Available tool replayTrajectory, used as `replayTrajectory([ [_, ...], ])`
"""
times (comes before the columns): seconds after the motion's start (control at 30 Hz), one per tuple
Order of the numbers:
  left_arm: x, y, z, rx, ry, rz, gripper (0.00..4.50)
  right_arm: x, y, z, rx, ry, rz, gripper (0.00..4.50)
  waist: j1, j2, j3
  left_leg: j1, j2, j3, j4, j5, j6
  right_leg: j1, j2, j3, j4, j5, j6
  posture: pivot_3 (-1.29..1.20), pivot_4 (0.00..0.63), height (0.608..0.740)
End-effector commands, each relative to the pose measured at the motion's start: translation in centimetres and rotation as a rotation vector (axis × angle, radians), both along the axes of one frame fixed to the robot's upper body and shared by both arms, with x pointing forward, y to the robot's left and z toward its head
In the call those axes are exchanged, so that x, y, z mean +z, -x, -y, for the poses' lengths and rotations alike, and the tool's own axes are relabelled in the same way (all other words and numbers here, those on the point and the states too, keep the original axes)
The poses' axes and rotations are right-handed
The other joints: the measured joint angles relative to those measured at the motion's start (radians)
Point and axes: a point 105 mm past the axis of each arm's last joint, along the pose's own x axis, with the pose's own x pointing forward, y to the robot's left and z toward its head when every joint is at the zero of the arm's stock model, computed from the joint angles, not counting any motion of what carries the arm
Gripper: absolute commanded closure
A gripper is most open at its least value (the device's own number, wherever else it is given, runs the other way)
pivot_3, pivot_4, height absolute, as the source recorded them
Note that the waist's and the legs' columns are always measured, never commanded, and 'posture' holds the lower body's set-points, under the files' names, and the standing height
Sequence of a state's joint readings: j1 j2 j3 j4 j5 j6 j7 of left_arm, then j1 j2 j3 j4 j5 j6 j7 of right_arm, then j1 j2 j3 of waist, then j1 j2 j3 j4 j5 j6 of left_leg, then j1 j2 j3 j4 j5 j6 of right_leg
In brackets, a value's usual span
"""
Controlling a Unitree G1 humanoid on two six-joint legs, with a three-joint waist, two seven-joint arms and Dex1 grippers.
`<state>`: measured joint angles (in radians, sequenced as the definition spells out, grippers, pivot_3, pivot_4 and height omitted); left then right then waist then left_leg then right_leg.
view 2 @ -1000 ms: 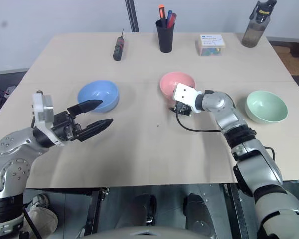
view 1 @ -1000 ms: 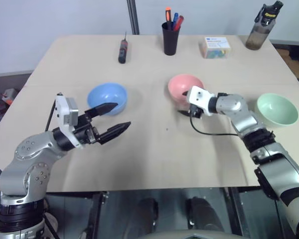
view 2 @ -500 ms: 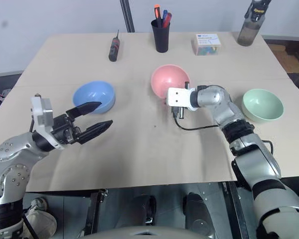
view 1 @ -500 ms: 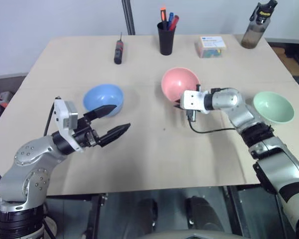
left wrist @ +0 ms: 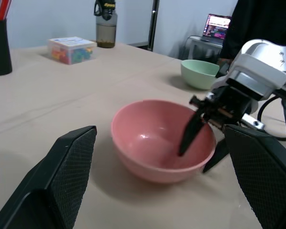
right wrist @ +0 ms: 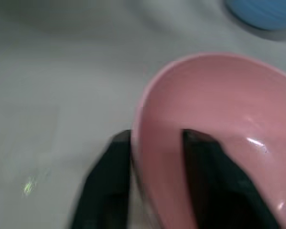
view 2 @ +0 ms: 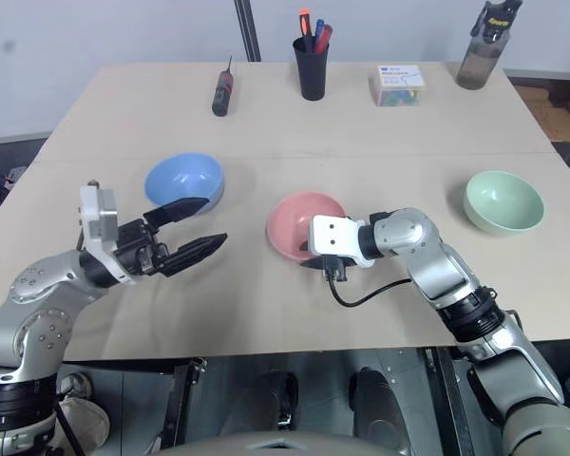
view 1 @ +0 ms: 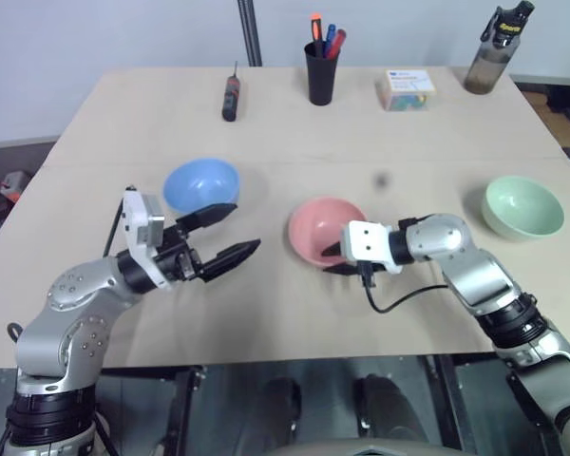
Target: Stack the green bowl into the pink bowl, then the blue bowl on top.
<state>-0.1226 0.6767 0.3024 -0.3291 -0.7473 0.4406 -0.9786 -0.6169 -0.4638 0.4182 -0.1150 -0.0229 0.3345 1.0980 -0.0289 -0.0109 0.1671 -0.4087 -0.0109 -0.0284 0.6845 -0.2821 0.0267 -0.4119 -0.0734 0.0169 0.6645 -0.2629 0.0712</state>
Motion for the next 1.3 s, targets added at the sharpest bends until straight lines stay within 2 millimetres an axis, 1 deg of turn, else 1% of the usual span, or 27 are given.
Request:
replayTrajectory([
  [0.03,0.7,0.1,0.2,-0.031,-0.007,0.034,0.0,2.8,0.2,0.2,-0.015,-0.06,0.074,0.86,0.0,0.0,0.0,0.0,0.0,0.0,0.0,0.0,0.0,0.0,0.0,0.0,0.0,0.0,0.0,0.0,0.15,0.74],
  [0.07,0.8,0.1,0.3,-0.042,-0.006,0.035,0.0,3.3,0.1,0.5,-0.04,-0.072,0.095,0.44,0.0,0.0,0.0,-0.001,0.0,0.0,0.0,0.0,0.0,0.0,0.0,0.0,0.0,0.0,0.0,0.0,0.15,0.74],
  [0.1,0.8,0.1,0.3,-0.049,-0.006,0.035,0.0,3.7,0.1,0.8,-0.057,-0.081,0.109,0.12,0.001,0.0,0.0,-0.001,0.0,0.0,0.0,0.0,0.0,0.0,0.0,0.0,-0.001,0.0,0.0,0.0,0.15,0.74],
  [0.17,1.0,0.0,0.5,-0.061,-0.002,0.038,0.0,5.0,0.4,1.6,-0.104,-0.132,0.119,0.12,0.005,0.0,0.0,-0.001,-0.001,-0.001,0.0,0.0,0.0,-0.001,0.0,-0.001,-0.001,0.0,0.0,0.0,0.15,0.74],
  [0.23,1.3,-0.2,0.8,-0.077,0.004,0.044,0.0,6.8,1.1,3.2,-0.163,-0.209,0.107,0.12,0.015,0.0,0.0,-0.002,-0.001,-0.001,0.0,0.0,0.0,-0.001,0.0,-0.001,-0.001,0.0,0.0,0.0,0.15,0.74],
  [0.3,1.5,-0.4,1.1,-0.098,0.006,0.051,0.0,8.4,1.9,5.6,-0.262,-0.28,0.094,0.12,0.022,0.0,0.0,-0.003,-0.001,-0.002,0.0,0.0,0.0,-0.001,0.0,-0.002,-0.001,0.0,0.0,0.0,0.15,0.74],
  [0.33,1.6,-0.4,1.2,-0.107,0.003,0.054,0.0,8.7,1.9,6.9,-0.324,-0.282,0.106,0.12,0.025,0.0,0.0,-0.004,-0.001,-0.004,0.001,0.0,0.0,-0.001,-0.001,-0.004,-0.001,0.0,0.0,0.0,0.15,0.74],
  [0.43,1.7,-0.4,1.6,-0.131,0.002,0.056,0.0,8.8,0.4,11.5,-0.595,-0.266,0.168,0.12,0.025,-0.001,0.0,-0.004,-0.003,-0.004,0.002,0.0,0.001,0.0,-0.002,-0.004,-0.002,0.0,0.0,0.0,0.15,0.74],
  [0.47,1.7,-0.4,1.8,-0.14,0.002,0.054,0.0,8.6,-0.5,13.3,-0.702,-0.249,0.207,0.12,0.025,-0.001,-0.001,-0.004,-0.003,-0.004,0.002,0.0,0.001,0.0,-0.002,-0.004,-0.002,0.0,0.0,0.0,0.15,0.74],
  [0.53,1.6,-0.3,2.0,-0.157,-0.004,0.052,0.0,7.4,-1.3,16.0,-0.826,-0.163,0.252,0.12,0.021,0.0,-0.001,-0.003,-0.003,-0.003,0.001,0.0,0.0,0.0,-0.002,-0.003,-0.001,0.0,0.0,0.0,0.15,0.74],
  [0.57,1.6,-0.3,2.0,-0.162,-0.007,0.052,0.0,6.8,-1.5,16.7,-0.852,-0.133,0.257,0.12,0.02,0.0,-0.001,-0.003,-0.003,-0.003,0.001,0.0,0.0,0.0,-0.002,-0.003,-0.001,0.0,0.0,0.0,0.15,0.74],
  [0.6,1.6,-0.4,2.1,-0.165,-0.007,0.053,0.0,5.9,-2.0,17.9,-0.919,-0.11,0.251,0.12,0.017,0.0,-0.001,-0.003,-0.003,-0.003,0.001,0.0,0.0,0.0,-0.001,-0.003,-0.001,0.0,0.0,0.0,0.15,0.74],
  [0.7,1.9,-0.5,2.0,-0.166,-0.009,0.061,0.0,3.7,-3.2,20.5,-1.059,-0.071,0.242,0.12,0.012,0.0,-0.001,-0.002,-0.003,0.0,0.001,0.0,0.0,0.0,0.0,-0.001,0.0,0.0,0.0,0.0,0.15,0.74],
  [0.8,2.1,-0.4,1.8,-0.158,-0.01,0.066,0.0,2.8,-4.2,22.2,-1.144,-0.057,0.267,0.12,0.012,0.0,-0.001,-0.001,-0.002,0.001,0.001,0.0,0.001,0.001,0.0,0.0,0.0,0.0,0.0,0.0,0.15,0.74],
  [0.97,1.8,0.2,1.5,-0.139,-0.012,0.06,0.0,1.8,-4.9,24.3,-1.244,-0.065,0.268,0.12,0.012,0.0,-0.001,-0.001,-0.002,0.001,0.001,0.0,0.001,0.0,0.0,0.0,0.0,0.0,0.0,0.0,0.15,0.74],
  [1.13,1.6,0.5,1.3,-0.112,-0.007,0.058,0.0,1.0,-5.4,25.8,-1.297,-0.057,0.271,0.12,0.015,0.0,-0.001,-0.001,-0.001,0.001,0.001,0.0,0.001,0.0,0.0,0.0,0.0,0.0,0.0,0.0,0.15,0.74],
  [1.2,1.6,0.6,1.3,-0.109,-0.005,0.058,0.0,0.8,-5.6,26.0,-1.307,-0.072,0.259,0.64,0.015,0.0,-0.001,-0.001,-0.001,0.0,0.001,0.0,0.001,0.001,0.0,0.0,0.0,0.0,0.0,0.0,0.15,0.74],
  [1.23,1.6,0.6,1.3,-0.107,-0.004,0.058,0.0,0.8,-5.7,26.1,-1.308,-0.076,0.257,0.78,0.015,0.0,-0.001,-0.001,-0.001,0.001,0.001,0.0,0.001,0.001,0.0,0.0,0.0,0.0,0.0,0.0,0.15,0.74],
  [1.3,1.6,0.6,1.3,-0.105,-0.002,0.059,0.0,1.0,-5.8,26.2,-1.31,-0.089,0.258,1.77,0.015,0.0,-0.001,-0.001,-0.001,0.001,0.001,0.0,0.001,0.0,0.0,0.0,0.0,0.0,0.0,0.0,0.15,0.74],
])
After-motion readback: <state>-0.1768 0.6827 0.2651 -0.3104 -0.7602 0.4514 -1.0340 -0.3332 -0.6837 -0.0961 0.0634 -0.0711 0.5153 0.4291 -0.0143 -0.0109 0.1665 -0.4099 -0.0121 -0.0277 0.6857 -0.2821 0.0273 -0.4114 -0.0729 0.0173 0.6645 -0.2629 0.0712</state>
